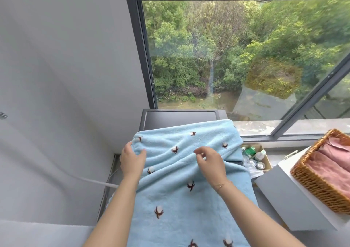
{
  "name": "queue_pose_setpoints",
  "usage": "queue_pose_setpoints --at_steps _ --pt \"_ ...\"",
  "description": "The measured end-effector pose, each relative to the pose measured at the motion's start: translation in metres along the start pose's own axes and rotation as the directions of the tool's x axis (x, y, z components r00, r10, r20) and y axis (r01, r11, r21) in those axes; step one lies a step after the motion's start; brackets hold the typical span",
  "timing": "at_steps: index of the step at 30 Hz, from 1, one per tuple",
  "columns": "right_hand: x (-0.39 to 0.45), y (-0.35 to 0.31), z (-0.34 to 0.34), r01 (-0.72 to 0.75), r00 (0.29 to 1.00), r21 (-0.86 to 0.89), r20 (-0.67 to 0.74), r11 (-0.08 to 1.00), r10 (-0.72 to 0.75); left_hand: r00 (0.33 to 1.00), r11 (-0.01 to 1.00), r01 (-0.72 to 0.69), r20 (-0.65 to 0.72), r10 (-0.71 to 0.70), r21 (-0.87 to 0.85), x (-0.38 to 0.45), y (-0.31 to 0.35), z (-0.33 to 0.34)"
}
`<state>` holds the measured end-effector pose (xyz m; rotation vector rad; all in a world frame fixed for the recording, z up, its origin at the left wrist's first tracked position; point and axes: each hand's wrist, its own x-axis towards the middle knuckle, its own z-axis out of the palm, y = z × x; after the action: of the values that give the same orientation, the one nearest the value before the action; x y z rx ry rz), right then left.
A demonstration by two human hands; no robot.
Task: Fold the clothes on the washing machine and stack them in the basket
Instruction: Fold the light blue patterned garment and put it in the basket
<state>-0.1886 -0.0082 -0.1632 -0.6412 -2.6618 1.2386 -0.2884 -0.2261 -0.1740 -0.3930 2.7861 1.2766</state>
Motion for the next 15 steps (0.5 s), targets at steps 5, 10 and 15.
queue_pose_setpoints --at_steps 5,10,15 --pt "0.058 0.0 -0.002 -0.021 0.995 -0.036 0.1 0.999 0.024 0.925 0.927 0.375 0.069 -0.373 -0.02 0.054 -0.014 0.018" --pt "0.099 0.013 0.018 -0.006 0.975 -0.096 0.221 0.995 0.028 0.951 0.945 0.305 -0.015 -0.309 -0.122 0.067 -0.018 0.015" --pt "0.117 0.018 0.034 0.059 0.984 -0.119 0.175 0.991 -0.038 0.961 0.979 0.155 -0.211 -0.181 -0.135 0.103 -0.019 -0.002"
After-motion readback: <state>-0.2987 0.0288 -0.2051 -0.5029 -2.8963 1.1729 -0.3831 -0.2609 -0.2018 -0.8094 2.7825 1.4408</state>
